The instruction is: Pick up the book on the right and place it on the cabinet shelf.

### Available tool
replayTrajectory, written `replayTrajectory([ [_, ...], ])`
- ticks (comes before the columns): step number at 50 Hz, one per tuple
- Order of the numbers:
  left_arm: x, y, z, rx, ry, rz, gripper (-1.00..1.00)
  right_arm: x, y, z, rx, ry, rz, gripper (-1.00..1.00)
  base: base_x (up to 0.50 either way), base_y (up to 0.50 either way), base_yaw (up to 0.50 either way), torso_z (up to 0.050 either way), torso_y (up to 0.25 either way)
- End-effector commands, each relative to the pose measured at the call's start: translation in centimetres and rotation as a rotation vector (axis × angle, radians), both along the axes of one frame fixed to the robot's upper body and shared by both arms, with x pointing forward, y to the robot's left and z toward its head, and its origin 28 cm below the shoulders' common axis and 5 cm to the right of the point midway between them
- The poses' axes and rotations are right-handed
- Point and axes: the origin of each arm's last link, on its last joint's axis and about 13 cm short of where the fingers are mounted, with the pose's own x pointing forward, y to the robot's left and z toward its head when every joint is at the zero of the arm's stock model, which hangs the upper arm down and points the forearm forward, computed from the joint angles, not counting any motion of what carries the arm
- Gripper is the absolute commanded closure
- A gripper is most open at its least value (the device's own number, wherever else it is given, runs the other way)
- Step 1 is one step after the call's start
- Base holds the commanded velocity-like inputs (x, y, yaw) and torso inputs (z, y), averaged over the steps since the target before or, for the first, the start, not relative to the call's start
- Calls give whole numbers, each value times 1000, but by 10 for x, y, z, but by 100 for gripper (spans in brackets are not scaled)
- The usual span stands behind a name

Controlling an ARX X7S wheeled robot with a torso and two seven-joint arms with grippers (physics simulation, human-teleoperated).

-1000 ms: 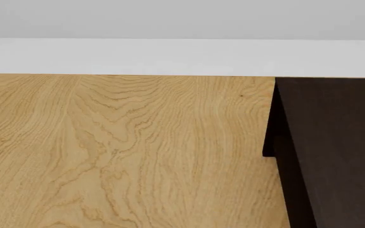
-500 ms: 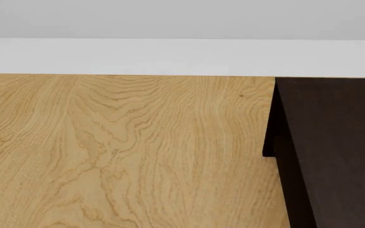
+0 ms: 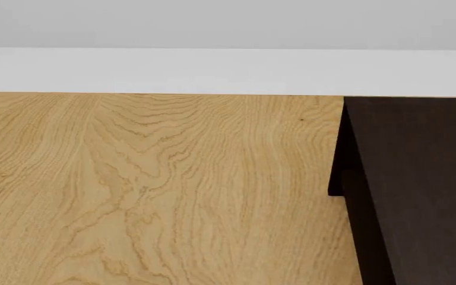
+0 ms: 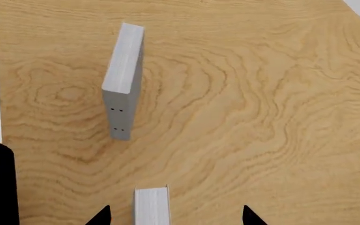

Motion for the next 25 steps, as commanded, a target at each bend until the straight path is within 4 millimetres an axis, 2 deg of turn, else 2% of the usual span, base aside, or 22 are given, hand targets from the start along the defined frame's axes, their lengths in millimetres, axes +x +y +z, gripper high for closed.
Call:
replayTrajectory([
  [1,1,1,-3,-3,2,-1,-100,16,4,-3,1,14,3,-100,0,0,0,0,0],
  [25,0,1,-4,2,7,2,-100,34,6,-18,-2,80,31,-100,0,0,0,0,0],
])
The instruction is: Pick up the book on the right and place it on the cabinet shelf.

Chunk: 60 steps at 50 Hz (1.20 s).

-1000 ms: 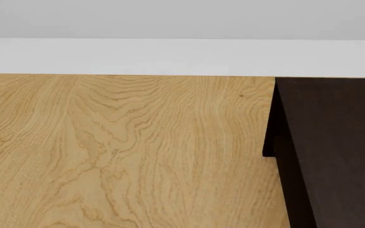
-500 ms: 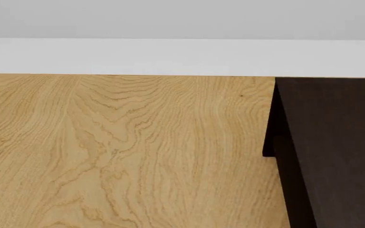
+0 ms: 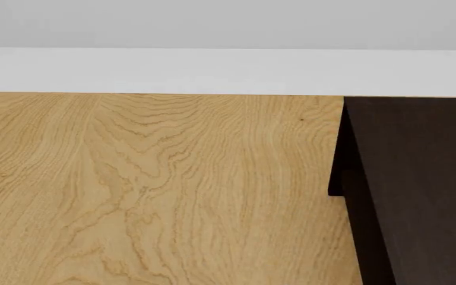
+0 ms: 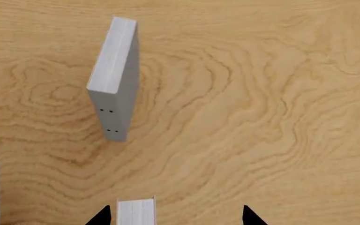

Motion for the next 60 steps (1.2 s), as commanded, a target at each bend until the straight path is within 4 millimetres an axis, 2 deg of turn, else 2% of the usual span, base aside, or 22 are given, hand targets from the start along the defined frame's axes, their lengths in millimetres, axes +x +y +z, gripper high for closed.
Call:
replayTrajectory([
  [1,0,0,-1,2,3,1,-100,7,1,-7,-1,35,12,-100,0,0,0,0,0],
  [28,-2,0,-3,-5,10,6,-100,18,7,-17,13,64,44,-100,0,0,0,0,0],
  [60,0,3,-8,-14,19,8,-100,19,15,-25,9,131,94,-100,0,0,0,0,0],
])
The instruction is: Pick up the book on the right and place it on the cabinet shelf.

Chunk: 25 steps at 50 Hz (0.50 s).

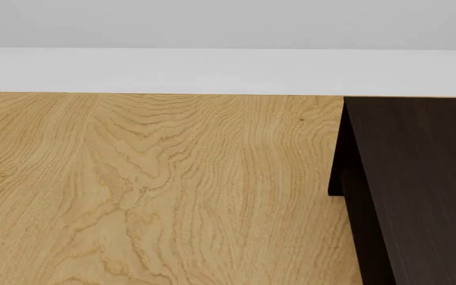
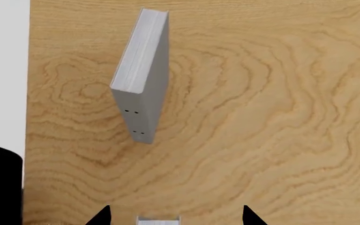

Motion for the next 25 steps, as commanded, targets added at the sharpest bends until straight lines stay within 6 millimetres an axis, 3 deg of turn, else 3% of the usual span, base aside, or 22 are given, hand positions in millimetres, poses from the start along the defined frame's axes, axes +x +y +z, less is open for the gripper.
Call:
replayTrajectory([
  [1,0,1,-3,-2,4,0,-100,1,1,-5,-10,29,1,-100,0,0,0,0,0],
  [25,0,1,-4,-3,3,-1,-100,-1,0,-17,-32,100,-15,-100,0,0,0,0,0],
])
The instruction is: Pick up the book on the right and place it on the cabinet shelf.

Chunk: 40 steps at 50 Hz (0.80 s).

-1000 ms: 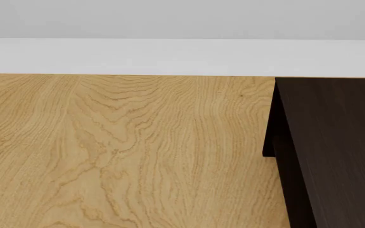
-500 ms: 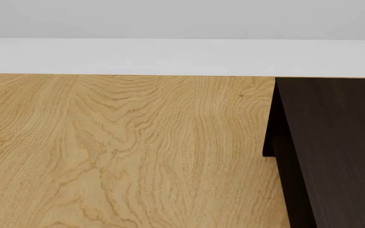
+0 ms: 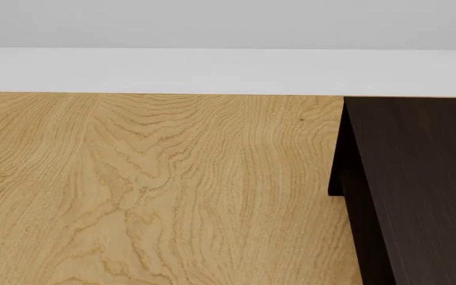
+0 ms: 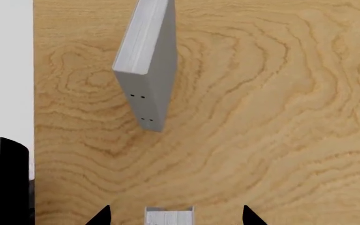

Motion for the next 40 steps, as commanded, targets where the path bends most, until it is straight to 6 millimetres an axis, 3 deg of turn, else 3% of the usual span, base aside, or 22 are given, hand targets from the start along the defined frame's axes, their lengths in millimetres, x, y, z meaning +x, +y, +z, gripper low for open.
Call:
replayTrajectory([
  [1,0,0,1,0,0,-1,-100,-1,0,-5,-11,31,-6,-100,0,0,0,0,0],
  [40,1,0,0,-3,-1,-4,-100,-6,-4,-24,-48,124,-39,-100,0,0,0,0,0],
])
